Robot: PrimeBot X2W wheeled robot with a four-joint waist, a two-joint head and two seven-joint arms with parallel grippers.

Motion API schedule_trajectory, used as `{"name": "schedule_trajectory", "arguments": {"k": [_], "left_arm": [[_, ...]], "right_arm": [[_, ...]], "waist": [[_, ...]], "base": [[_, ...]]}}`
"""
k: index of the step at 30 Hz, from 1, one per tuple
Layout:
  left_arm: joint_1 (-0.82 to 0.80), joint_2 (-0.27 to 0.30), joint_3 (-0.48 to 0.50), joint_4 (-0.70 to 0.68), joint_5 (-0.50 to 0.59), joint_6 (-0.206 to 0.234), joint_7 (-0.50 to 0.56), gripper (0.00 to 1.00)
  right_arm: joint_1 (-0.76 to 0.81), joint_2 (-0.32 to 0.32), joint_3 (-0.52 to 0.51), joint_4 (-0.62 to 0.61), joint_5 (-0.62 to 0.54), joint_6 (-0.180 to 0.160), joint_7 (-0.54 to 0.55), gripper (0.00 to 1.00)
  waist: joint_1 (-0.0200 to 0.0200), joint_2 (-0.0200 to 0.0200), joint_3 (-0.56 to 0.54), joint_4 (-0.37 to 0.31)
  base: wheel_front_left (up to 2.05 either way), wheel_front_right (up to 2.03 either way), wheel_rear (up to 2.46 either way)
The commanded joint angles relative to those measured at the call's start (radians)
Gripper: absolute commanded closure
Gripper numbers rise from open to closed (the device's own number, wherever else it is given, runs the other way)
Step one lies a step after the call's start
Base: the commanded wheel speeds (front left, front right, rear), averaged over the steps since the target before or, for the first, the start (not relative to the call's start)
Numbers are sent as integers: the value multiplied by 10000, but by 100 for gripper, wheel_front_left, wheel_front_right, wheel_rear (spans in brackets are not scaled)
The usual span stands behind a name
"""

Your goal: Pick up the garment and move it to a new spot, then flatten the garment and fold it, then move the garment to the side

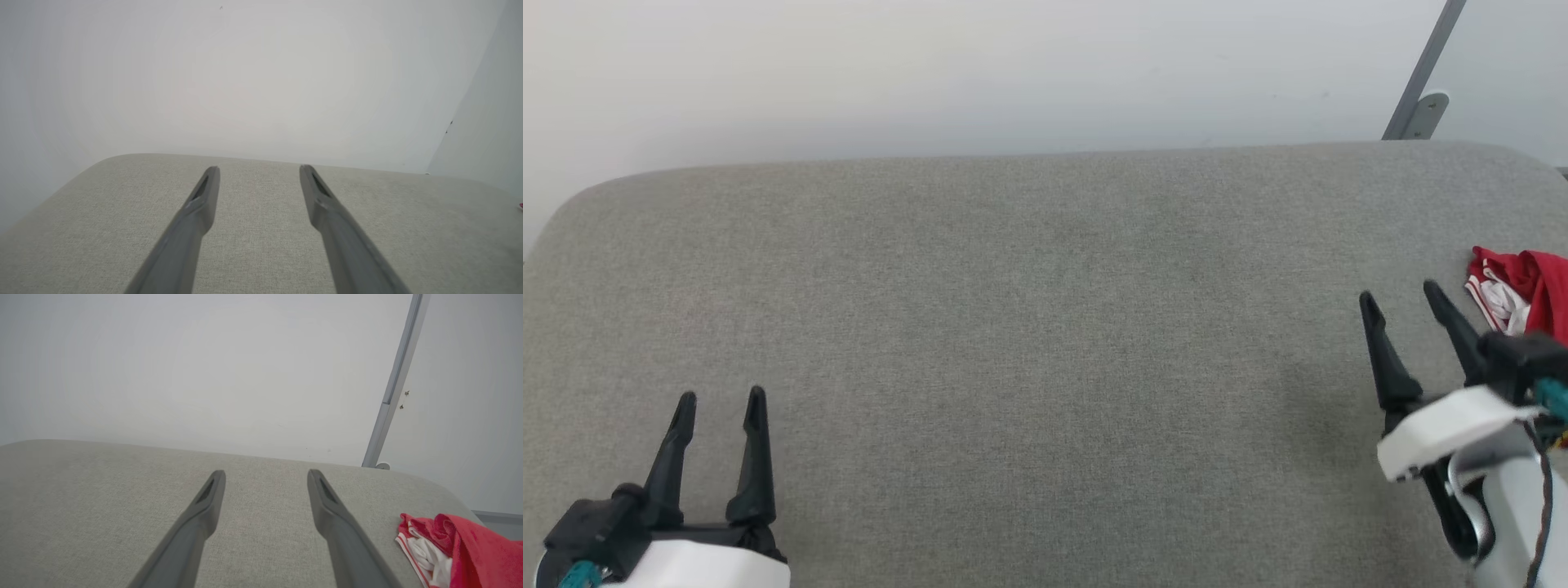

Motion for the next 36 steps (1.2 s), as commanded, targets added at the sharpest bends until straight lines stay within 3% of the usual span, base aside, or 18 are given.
{"name": "schedule_trajectory", "arguments": {"k": [1, 15, 36], "left_arm": [[168, -65, 109, -68, 98, -27, -44, 0], [888, -333, 575, -79, 131, -27, -44, 0], [1201, -480, 454, -77, 75, -27, -44, 0]], "right_arm": [[304, 71, -79, -245, -91, -3, -58, 0], [2459, 647, -758, -1861, -395, -3, -54, 0], [3546, 1295, -1493, -2764, -713, -3, -59, 0]], "waist": [[0, -1, -48, 20], [0, -1, -410, 125], [0, -1, -550, 134]], "base": [[0, 0, 0], [0, 0, 0], [0, 0, 0]]}}
